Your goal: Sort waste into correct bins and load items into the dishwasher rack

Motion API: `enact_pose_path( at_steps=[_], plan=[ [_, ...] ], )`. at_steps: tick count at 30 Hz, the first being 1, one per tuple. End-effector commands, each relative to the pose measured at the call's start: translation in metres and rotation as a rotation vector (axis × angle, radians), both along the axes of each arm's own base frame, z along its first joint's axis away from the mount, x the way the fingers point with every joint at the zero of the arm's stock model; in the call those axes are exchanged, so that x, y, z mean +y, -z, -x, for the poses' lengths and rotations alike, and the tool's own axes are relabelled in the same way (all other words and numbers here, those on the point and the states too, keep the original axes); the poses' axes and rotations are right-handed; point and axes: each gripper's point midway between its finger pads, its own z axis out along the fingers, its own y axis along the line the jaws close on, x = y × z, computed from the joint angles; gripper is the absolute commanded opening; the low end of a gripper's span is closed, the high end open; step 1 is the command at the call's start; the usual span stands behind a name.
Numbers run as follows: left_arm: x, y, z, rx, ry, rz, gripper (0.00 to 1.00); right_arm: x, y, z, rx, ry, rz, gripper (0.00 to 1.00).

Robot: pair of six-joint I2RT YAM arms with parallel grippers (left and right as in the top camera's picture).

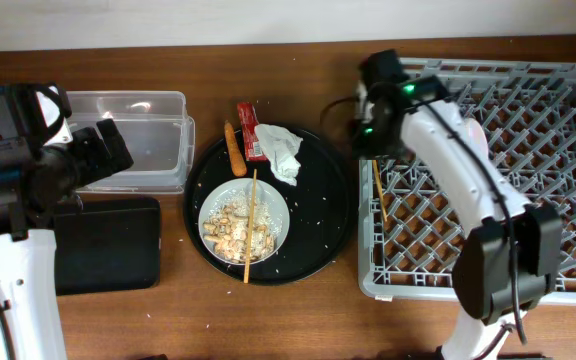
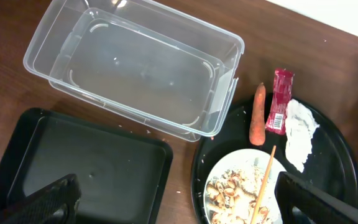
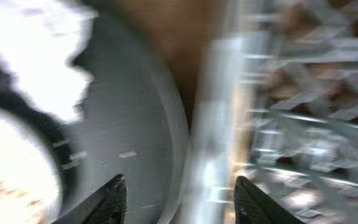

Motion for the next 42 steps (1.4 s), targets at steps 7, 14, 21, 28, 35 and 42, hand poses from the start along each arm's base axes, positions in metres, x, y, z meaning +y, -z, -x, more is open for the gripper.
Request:
enact_pose_path(
  at_steps=[7,14,21,28,35,42],
  plan=[
    [0.003,-0.004,0.000,-0.011,-0.020,-0.003,0.99,0.187,0.046,0.075,0.020,-0.069,-0.048,0.45],
    [0.003,-0.004,0.000,-0.011,-0.020,-0.003,0.99,0.182,0.111,0.075,0.106,-0.063,0.036,0.04],
    [0.003,-0.004,0.000,-0.011,-0.020,-0.003,0.99,0.149,0.001,0.044,-0.067,-0.026,-0.017,0.04],
    [0.003,-0.004,0.000,-0.011,-0.020,-0.003,0.99,-0.022,-0.051,-0.022,-0.174,0.161,0.062,0.04],
    [0.003,-0.004,0.000,-0.011,-0.020,-0.003,0.99,-0.031,-0.010,-0.022,-0.056,0.090,0.090,0.45],
    [0.003,-0.004,0.000,-0.011,-0.020,-0.003,0.99,0.110,-0.037,0.045,-0.037,-0.236,-0.121,0.51]
  ],
)
